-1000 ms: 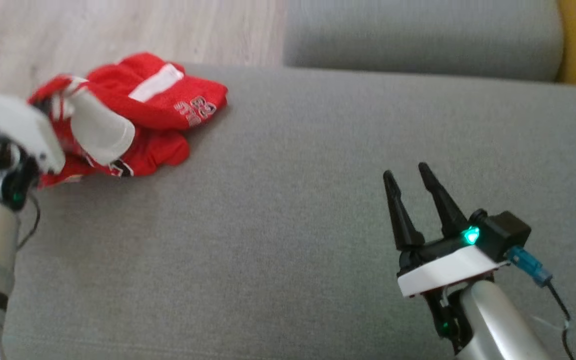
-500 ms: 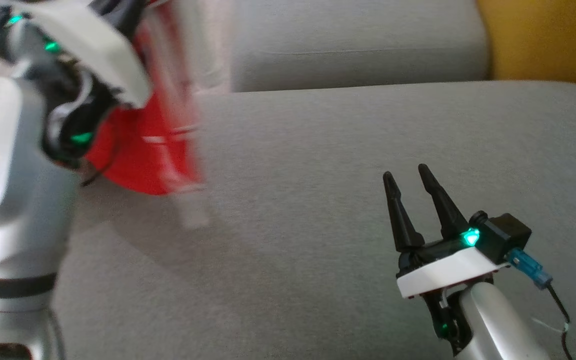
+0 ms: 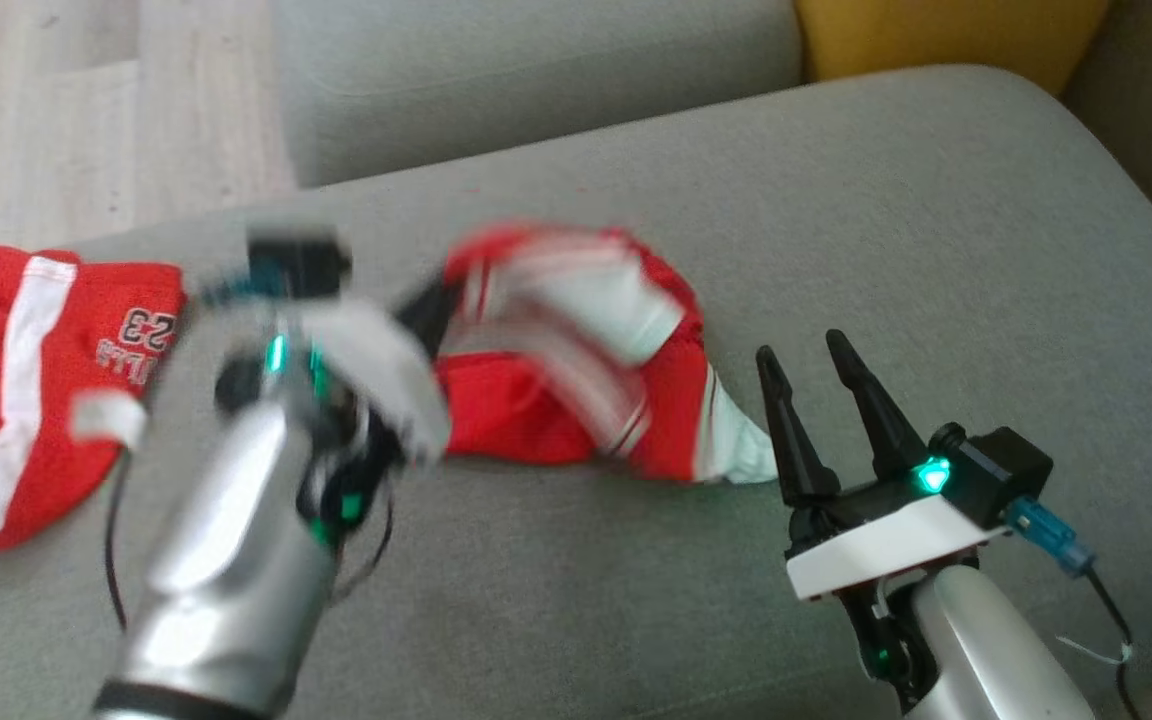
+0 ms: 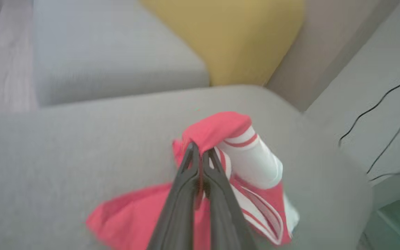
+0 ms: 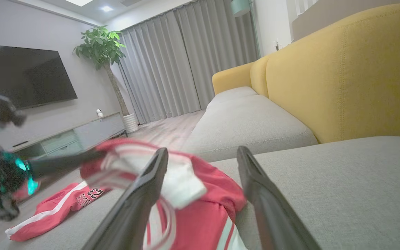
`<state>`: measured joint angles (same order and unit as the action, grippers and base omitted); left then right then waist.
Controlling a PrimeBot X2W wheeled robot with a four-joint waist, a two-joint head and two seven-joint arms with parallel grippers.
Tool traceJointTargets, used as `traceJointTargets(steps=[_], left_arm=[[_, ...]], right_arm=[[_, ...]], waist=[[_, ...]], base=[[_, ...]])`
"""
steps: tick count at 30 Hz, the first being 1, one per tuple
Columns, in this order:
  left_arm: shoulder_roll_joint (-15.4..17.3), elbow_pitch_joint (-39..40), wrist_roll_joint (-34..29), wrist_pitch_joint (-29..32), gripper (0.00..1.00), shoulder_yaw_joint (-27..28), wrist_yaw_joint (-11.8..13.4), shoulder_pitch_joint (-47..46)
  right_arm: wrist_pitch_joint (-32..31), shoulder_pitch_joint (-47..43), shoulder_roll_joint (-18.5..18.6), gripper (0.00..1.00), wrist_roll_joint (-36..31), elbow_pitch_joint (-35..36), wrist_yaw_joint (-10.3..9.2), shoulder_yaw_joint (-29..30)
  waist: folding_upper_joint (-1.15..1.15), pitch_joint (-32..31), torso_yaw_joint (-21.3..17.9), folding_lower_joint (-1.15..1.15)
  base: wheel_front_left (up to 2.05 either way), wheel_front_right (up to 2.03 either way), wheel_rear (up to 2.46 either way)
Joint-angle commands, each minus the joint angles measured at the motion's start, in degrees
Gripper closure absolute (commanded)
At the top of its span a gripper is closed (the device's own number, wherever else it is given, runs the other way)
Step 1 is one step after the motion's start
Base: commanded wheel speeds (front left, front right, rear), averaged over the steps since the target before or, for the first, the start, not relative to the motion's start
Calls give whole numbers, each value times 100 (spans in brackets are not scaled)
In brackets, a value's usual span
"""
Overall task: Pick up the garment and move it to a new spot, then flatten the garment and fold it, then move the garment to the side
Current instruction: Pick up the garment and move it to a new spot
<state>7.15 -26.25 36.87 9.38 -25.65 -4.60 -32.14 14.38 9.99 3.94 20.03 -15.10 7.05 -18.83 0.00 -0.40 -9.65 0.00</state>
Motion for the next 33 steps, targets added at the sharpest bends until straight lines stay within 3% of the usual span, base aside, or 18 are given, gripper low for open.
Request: traceJointTargets(steps=[1, 8, 16, 19, 25, 29, 33], left_arm=[[211, -424, -140, -180, 0, 97, -41, -165], [392, -1791, -138, -912, 0, 161, -166, -135], [727, -1412, -198, -1775, 0, 196, -238, -196], [880, -898, -342, -2150, 0, 297, -11, -44], [1097, 464, -778, -2417, 0, 630, 858, 964], [1052, 1395, -1127, -2434, 0, 979, 1324, 1835], [804, 1867, -1417, -2436, 0, 1238, 1524, 2560]], right_arm=[[62, 302, -16, 0, 50, 179, 44, -170], [62, 300, 62, 0, 85, 172, 44, -181], [62, 203, 96, 0, 88, 212, 44, -121], [62, 159, 120, 0, 70, 265, 44, -45], [62, 69, 174, 0, 15, 389, 44, 82], [62, 1, 221, 0, -48, 441, 44, 190], [62, -101, 253, 0, -92, 450, 44, 300]], waist=[[0, 90, -102, 0], [0, 103, -21, 0], [0, 2, 232, 0], [0, -34, 354, 0], [0, -42, 496, 0], [0, -21, 560, 0], [0, -13, 603, 0]], base=[[0, 0, 0], [0, 0, 0], [0, 0, 0], [0, 0, 0], [0, 0, 0], [0, 0, 0], [0, 0, 0]])
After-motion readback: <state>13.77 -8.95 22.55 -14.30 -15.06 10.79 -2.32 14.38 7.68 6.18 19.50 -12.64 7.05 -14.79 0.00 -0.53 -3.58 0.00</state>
